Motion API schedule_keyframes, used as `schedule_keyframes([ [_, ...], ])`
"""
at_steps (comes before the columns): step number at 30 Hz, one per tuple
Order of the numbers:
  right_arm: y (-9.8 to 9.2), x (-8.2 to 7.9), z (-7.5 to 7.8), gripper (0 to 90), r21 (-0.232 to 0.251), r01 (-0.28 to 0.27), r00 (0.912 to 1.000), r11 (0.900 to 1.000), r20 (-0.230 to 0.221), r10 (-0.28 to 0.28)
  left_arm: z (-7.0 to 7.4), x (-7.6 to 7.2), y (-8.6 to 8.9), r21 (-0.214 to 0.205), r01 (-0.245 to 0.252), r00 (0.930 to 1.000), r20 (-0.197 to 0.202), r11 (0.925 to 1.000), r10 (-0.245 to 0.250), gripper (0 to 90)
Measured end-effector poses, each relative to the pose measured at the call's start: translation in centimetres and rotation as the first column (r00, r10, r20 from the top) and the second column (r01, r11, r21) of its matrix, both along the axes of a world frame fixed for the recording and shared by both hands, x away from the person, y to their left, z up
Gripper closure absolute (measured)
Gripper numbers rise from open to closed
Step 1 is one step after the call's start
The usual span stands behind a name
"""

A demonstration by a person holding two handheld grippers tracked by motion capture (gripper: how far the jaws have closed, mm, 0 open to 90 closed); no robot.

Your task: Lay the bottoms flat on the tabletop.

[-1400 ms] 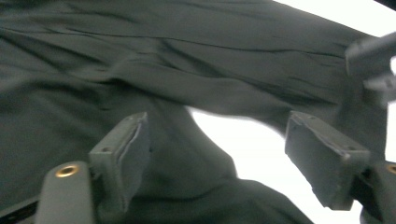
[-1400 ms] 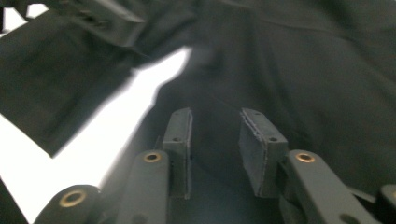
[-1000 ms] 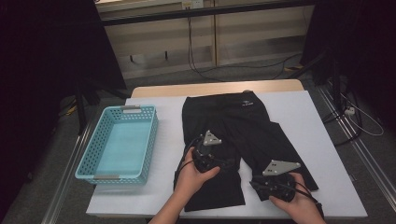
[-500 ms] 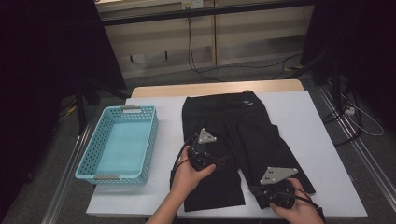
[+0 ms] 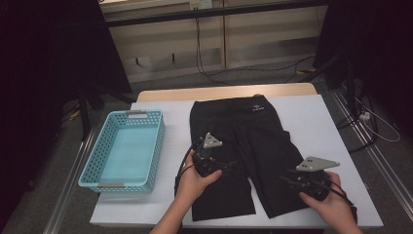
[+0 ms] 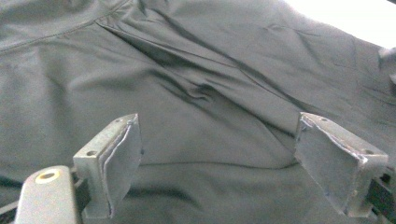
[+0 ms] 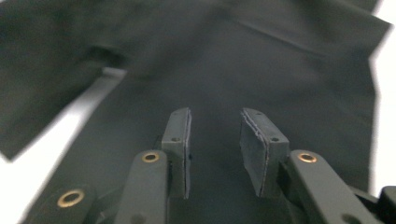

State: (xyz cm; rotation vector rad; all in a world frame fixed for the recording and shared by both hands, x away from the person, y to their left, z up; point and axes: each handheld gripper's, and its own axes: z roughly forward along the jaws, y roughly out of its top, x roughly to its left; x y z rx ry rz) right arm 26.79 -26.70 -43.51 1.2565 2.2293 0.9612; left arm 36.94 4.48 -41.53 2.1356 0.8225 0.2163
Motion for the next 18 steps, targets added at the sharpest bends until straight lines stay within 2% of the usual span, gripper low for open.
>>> schedule_keyframes([
  [1, -0.7, 0.2, -0.1, 61.2, -0.032, 0.031, 0.9995, 0.999, 0.012, -0.03, 0.0, 0.1, 0.1, 0.0, 0.0, 1.0, -0.003, 1.0, 0.0, 14.6],
  [2, -1.3, 0.4, -0.2, 61.2, -0.038, 0.057, 0.9983, 0.9977, 0.015, -0.056, 0.0, 0.1, 0.2, 0.0, -0.001, 1.0, -0.005, 1.0, 0.001, 14.2],
  [5, -2.8, 0.9, -0.3, 60.7, -0.032, 0.131, 0.9913, 0.9909, 0.016, -0.13, -0.1, 0.3, 0.4, 0.004, -0.009, 1.0, -0.002, 1.0, 0.009, 14.0],
  [9, -4.3, 1.3, -0.7, 61.3, -0.026, 0.193, 0.9811, 0.9808, 0.0, -0.193, -0.2, 0.5, 0.7, 0.0, -0.016, 0.9998, -0.011, 0.9999, 0.016, 13.9],
  [14, -5.0, 1.5, -1.4, 64.6, -0.035, 0.209, 0.9771, 0.9772, -0.032, -0.21, -0.2, 0.7, 1.1, -0.004, -0.029, 0.9996, -0.008, 0.9996, 0.029, 13.9],
  [15, -5.1, 1.6, -1.6, 66.6, -0.029, 0.206, 0.9768, 0.9782, -0.054, -0.207, -0.2, 0.7, 1.1, -0.003, -0.029, 0.9996, -0.007, 0.9996, 0.029, 13.9],
  [16, -5.1, 1.6, -1.7, 67.7, -0.014, 0.212, 0.9755, 0.9771, -0.056, -0.213, -0.2, 0.8, 1.2, -0.003, -0.033, 0.9994, -0.005, 0.9995, 0.033, 13.9],
  [17, -5.2, 1.6, -1.7, 70.5, -0.001, 0.221, 0.9733, 0.9753, -0.063, -0.221, -0.2, 0.8, 1.3, -0.006, -0.033, 0.9994, -0.01, 0.9994, 0.033, 13.9],
  [18, -5.3, 1.6, -1.6, 77.9, 0.01, 0.215, 0.9739, 0.9765, -0.076, -0.214, -0.2, 0.8, 1.4, -0.007, -0.039, 0.9992, -0.011, 0.9992, 0.039, 13.9],
])
